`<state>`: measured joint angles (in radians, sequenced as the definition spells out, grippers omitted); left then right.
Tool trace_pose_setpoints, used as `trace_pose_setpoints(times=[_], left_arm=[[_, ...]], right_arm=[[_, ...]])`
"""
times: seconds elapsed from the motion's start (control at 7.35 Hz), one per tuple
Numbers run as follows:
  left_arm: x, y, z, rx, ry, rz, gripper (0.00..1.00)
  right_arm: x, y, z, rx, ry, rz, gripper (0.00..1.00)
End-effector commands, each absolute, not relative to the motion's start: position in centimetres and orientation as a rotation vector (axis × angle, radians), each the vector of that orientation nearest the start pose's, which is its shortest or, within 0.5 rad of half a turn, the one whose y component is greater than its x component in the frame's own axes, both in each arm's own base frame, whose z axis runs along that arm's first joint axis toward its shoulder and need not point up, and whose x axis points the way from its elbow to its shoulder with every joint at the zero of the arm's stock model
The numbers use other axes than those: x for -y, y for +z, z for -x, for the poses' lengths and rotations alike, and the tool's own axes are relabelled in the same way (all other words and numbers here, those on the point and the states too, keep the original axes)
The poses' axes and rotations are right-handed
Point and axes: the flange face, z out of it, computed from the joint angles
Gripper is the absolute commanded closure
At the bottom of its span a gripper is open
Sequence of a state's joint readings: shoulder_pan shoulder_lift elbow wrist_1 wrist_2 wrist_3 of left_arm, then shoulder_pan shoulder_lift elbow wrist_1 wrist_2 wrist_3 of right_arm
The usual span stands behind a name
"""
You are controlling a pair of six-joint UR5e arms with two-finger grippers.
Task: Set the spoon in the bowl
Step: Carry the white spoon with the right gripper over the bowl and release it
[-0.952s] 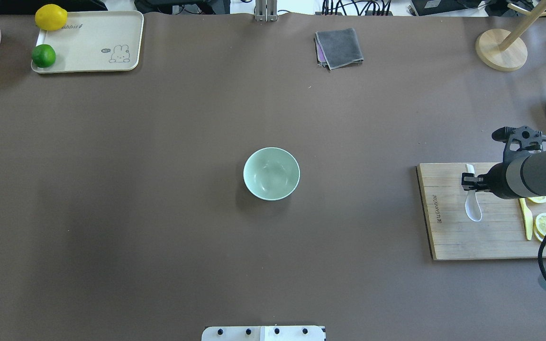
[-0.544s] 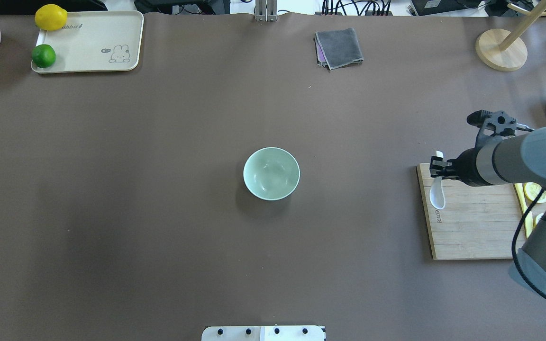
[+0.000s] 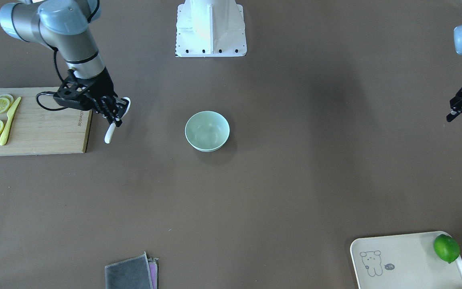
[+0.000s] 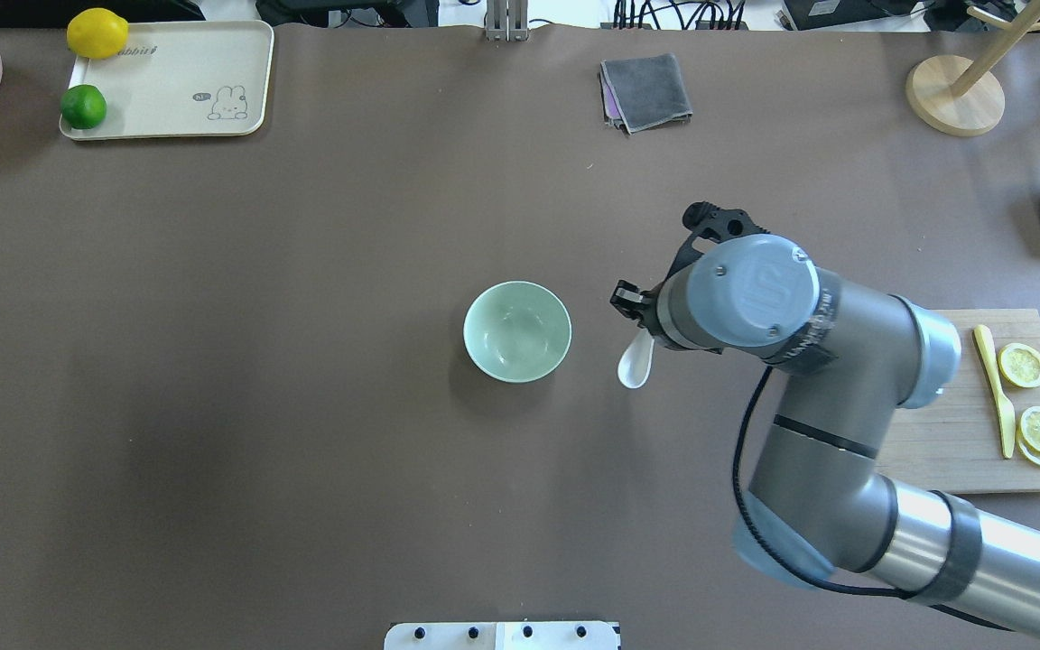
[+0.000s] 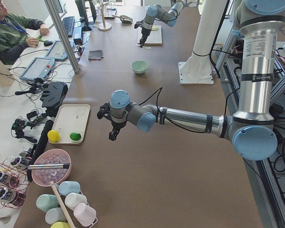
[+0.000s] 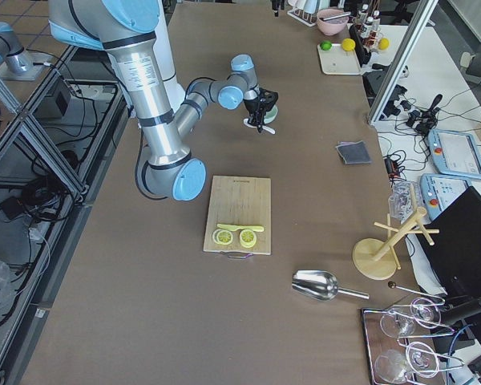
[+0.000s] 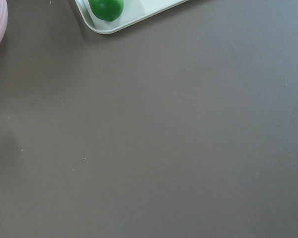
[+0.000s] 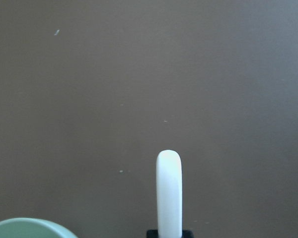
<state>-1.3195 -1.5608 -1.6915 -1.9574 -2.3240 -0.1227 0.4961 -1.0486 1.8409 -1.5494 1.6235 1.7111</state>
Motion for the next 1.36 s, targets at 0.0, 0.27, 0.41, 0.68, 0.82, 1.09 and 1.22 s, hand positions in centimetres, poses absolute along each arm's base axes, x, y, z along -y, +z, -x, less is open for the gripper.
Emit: trace_pose_setpoints(times=[0.0, 0.27, 0.41, 0.68, 0.82, 1.09, 1.22], left_arm=[[50.8, 56.1, -6.3, -0.815, 0.308, -0.329, 0.01], [50.9, 56.1, -6.4, -0.815, 0.308, -0.329, 0.01], [51.0, 56.0, -6.4, -0.815, 0.308, -0.33, 0.01], [51.1, 55.9, -6.4, -0.815, 0.308, -0.33, 0.01], [51.1, 55.9, -6.5, -0.815, 0.31, -0.329, 0.01], [51.1, 55.8, -6.4, -0.815, 0.309, -0.331, 0.01], [51.2, 55.7, -6.4, -0.814, 0.308, -0.326, 0.01]], right_arm=[[43.3, 18.1, 57.0, 0.803, 0.725, -0.085, 1.0], [42.2, 18.1, 59.1, 0.79, 0.736, -0.131, 1.0], [42.0, 18.8, 59.3, 0.776, 0.72, -0.156, 0.08], [41.5, 18.5, 59.4, 0.769, 0.655, -0.229, 0.0], [41.5, 18.0, 58.7, 0.774, 0.613, -0.245, 0.0], [42.2, 19.6, 53.0, 0.797, 0.47, -0.217, 0.0], [43.1, 22.3, 48.2, 0.79, 0.36, -0.197, 0.0]])
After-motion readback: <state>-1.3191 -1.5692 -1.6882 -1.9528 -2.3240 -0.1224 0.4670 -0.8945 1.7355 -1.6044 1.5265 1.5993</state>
